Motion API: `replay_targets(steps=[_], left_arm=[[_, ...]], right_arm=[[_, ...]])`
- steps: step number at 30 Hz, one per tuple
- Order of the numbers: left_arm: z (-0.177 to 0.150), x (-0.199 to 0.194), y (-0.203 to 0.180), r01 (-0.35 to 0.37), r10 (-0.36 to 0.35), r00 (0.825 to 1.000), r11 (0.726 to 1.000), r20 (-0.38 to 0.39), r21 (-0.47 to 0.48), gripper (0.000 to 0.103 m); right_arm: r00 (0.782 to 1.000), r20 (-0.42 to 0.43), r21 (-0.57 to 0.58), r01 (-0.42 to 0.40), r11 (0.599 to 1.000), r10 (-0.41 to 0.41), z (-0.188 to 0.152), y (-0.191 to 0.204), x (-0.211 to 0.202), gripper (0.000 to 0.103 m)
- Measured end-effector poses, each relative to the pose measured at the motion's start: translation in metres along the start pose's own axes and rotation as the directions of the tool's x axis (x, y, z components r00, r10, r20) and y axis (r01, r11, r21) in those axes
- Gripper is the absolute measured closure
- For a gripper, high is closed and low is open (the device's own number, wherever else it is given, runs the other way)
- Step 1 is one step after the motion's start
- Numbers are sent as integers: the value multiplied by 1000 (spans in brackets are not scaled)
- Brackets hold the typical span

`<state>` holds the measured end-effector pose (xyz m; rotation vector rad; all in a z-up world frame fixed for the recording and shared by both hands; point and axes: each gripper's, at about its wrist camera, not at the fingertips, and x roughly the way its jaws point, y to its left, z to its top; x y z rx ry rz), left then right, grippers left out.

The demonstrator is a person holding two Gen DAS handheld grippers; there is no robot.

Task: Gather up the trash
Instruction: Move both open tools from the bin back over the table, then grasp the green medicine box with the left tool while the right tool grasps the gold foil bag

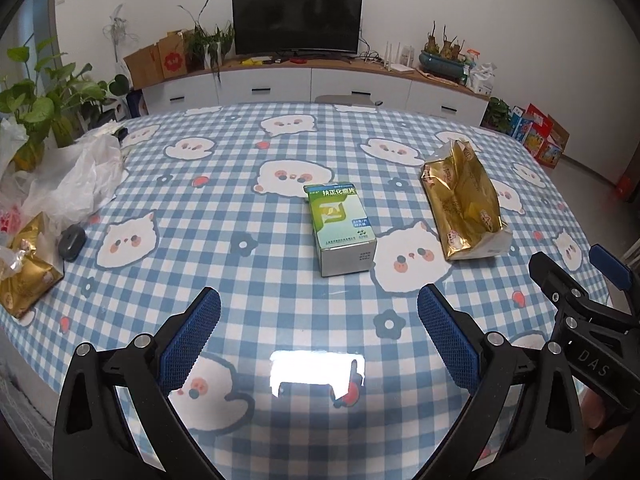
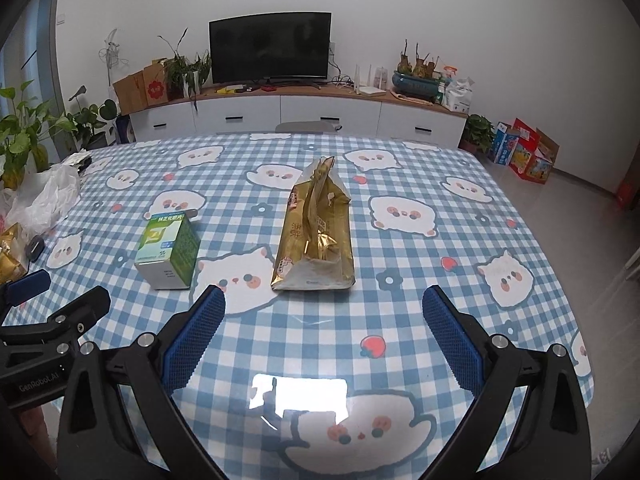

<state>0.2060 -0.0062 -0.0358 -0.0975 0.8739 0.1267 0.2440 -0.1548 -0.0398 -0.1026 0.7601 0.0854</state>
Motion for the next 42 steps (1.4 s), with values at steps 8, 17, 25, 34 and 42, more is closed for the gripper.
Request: replay_targets(steps=[8, 17, 25, 34, 42], left_arm=[[32, 44, -6, -15, 15, 999, 1000, -33, 5, 6], [56, 85, -7, -30, 31, 997, 1000, -67, 9, 7], [66, 117, -2, -21, 21, 993, 1000, -119, 2, 16], [66, 140, -14, 4, -1, 987, 1000, -164, 18, 48], [64, 140, -19, 15, -11, 988, 1000, -157, 21, 55]], right_arm=[[999, -45, -1, 19, 1000, -19, 32, -2, 46, 8], [995, -104, 24, 13, 1000, -11, 62, -3, 96, 10], [979, -201, 77, -14, 997, 29, 66, -3, 137, 26], [967, -253, 81, -9, 997, 29, 62, 0, 157, 56], [963, -269, 71, -5, 997, 24, 60, 0, 163, 92]])
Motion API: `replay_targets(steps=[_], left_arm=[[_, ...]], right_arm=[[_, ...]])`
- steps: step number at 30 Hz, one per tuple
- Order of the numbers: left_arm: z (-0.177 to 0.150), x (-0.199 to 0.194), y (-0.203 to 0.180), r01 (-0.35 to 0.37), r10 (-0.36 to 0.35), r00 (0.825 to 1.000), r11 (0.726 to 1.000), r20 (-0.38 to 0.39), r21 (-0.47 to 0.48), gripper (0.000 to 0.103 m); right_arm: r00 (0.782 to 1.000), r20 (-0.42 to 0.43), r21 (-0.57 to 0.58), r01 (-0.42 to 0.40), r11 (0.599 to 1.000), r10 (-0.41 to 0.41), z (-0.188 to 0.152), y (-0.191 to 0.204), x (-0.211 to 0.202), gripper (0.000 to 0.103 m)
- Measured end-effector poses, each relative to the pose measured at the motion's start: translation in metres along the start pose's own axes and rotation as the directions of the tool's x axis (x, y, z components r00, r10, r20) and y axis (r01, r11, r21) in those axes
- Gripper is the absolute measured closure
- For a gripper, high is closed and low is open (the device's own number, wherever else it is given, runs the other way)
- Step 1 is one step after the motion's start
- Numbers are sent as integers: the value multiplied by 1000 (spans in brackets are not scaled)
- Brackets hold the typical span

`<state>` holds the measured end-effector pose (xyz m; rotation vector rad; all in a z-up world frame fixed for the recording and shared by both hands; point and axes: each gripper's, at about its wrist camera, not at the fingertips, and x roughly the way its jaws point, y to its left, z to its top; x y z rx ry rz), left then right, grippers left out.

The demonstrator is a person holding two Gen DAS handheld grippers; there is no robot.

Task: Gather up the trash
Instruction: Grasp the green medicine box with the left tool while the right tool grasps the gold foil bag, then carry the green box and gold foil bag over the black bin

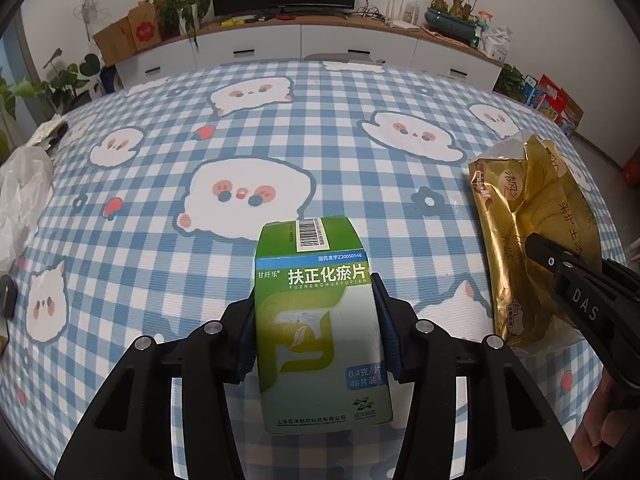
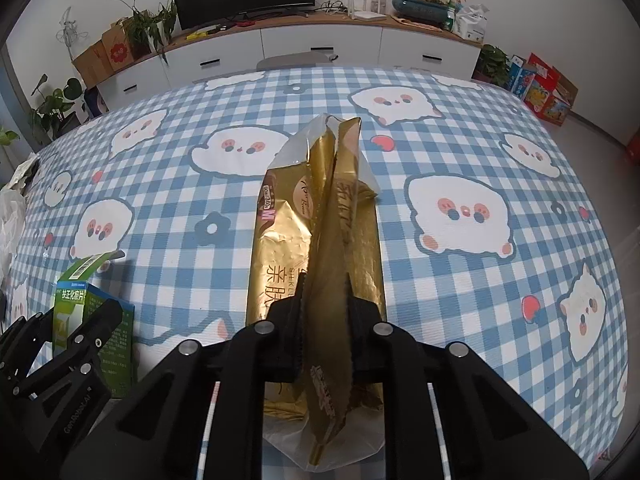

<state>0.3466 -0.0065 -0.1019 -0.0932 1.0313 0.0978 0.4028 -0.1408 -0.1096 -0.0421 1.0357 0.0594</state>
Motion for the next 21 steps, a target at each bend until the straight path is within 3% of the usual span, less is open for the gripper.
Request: replay_targets(steps=[2, 21], left_arm=[[0, 0, 0, -7, 7, 1000, 1000, 2, 2, 55], [-4, -40, -5, 2, -2, 999, 1000, 43, 9, 55]], right_arm=[[1000, 3, -6, 4, 1000, -4, 0, 1, -1, 97], [998, 55, -15, 6, 1000, -5, -5, 3, -40, 98]])
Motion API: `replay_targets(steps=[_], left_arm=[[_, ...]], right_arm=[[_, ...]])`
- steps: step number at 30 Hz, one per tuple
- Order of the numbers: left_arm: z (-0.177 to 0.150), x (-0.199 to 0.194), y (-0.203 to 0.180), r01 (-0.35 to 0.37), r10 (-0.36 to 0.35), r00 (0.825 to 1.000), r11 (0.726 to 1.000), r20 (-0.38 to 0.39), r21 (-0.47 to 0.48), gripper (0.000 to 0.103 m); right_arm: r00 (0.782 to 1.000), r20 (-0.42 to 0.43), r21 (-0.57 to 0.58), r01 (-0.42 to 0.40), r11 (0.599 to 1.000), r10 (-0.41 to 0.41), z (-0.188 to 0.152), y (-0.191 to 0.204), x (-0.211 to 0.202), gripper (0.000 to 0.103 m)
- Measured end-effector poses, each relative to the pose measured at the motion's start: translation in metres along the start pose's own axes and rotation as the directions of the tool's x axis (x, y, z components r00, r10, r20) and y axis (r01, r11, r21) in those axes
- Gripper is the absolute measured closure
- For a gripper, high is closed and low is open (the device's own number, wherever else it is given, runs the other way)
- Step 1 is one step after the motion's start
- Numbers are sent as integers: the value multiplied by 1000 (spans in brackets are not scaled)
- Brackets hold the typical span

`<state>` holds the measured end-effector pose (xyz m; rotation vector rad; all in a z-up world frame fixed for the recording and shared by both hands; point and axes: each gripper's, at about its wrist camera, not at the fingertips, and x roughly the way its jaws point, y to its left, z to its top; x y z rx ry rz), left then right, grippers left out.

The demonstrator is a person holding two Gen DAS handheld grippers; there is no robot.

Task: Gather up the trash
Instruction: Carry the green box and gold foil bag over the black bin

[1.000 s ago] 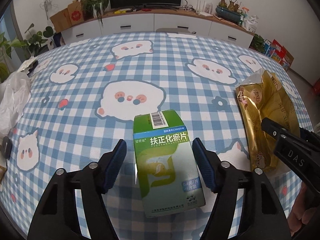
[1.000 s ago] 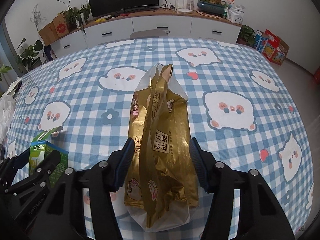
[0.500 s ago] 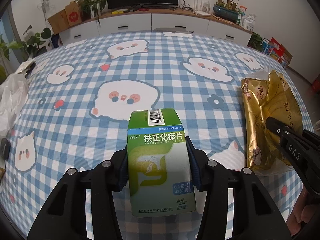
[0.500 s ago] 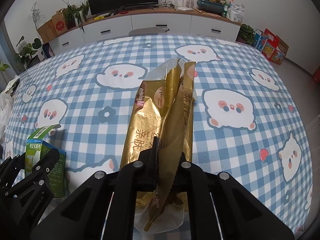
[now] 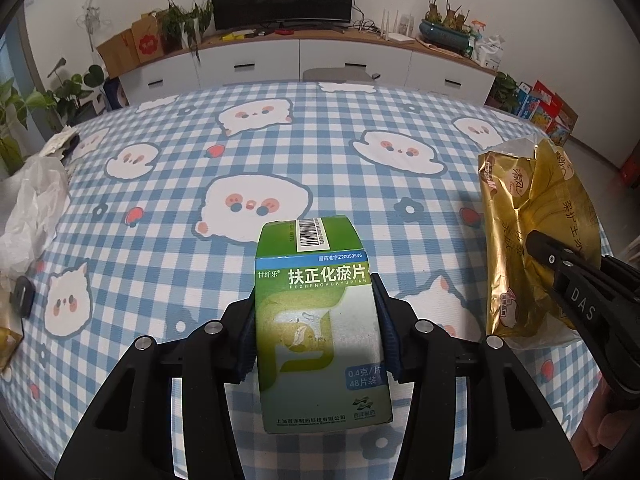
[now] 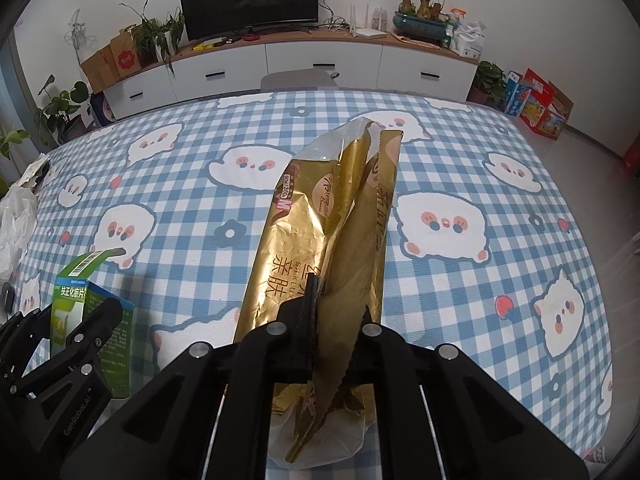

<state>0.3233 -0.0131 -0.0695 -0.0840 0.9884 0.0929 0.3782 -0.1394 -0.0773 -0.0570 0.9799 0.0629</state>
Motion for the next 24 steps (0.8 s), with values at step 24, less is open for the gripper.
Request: replay_targets(steps=[24], left_arm=[[-41, -68, 7, 10, -9, 999, 1000, 41, -20, 55]], right_arm=[[995, 91, -66, 54, 996, -48, -50, 15, -73, 98]])
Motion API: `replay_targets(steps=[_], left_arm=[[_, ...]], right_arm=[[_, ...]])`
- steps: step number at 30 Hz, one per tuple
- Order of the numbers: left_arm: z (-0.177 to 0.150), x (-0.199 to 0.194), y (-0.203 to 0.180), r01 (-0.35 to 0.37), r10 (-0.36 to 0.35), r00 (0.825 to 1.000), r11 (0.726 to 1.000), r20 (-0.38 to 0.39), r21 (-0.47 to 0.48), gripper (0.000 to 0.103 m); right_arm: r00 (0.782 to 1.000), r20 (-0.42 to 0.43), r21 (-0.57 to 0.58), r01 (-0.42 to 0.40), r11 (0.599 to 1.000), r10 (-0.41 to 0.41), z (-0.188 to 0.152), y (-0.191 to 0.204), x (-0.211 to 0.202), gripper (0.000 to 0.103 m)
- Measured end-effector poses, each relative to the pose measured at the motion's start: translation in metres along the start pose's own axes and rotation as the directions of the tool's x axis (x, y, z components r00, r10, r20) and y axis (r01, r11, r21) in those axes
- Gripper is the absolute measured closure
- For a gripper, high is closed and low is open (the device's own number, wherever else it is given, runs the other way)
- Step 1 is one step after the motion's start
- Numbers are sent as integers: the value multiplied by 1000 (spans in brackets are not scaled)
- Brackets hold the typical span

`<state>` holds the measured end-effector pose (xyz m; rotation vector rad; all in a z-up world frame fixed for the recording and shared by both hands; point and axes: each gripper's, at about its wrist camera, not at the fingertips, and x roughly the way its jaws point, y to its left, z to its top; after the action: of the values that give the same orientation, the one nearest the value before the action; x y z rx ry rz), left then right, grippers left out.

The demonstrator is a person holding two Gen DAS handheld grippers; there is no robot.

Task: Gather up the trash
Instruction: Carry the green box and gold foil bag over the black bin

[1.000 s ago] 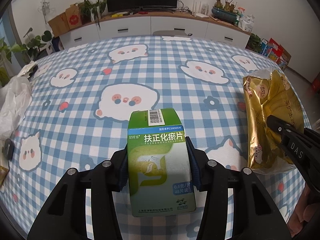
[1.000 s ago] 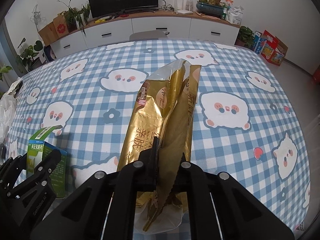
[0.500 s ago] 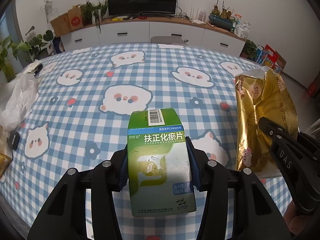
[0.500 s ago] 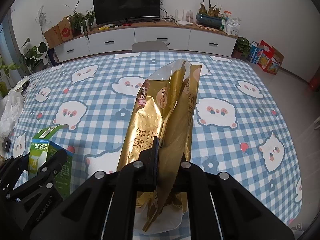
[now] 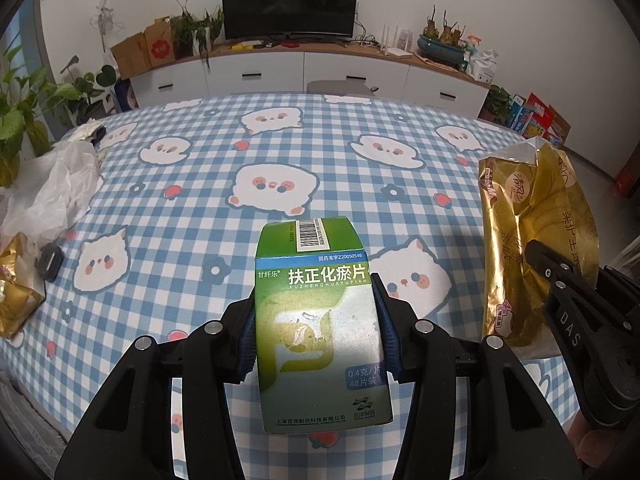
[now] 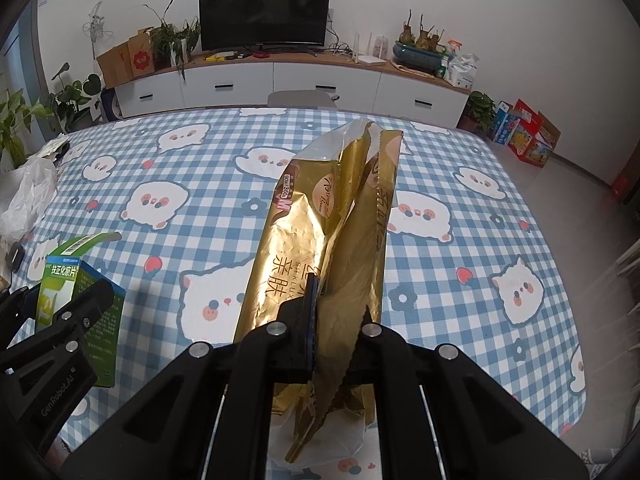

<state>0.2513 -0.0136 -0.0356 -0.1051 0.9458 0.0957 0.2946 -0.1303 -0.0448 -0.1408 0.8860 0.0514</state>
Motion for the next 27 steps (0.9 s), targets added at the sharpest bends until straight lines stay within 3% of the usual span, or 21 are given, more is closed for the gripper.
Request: replay_targets(steps=[27], left_arm=[[-67, -66, -1, 33, -33, 999, 999, -5, 2, 55]], right_arm=[[998, 44, -15, -34, 999, 35, -58, 3, -76, 98]])
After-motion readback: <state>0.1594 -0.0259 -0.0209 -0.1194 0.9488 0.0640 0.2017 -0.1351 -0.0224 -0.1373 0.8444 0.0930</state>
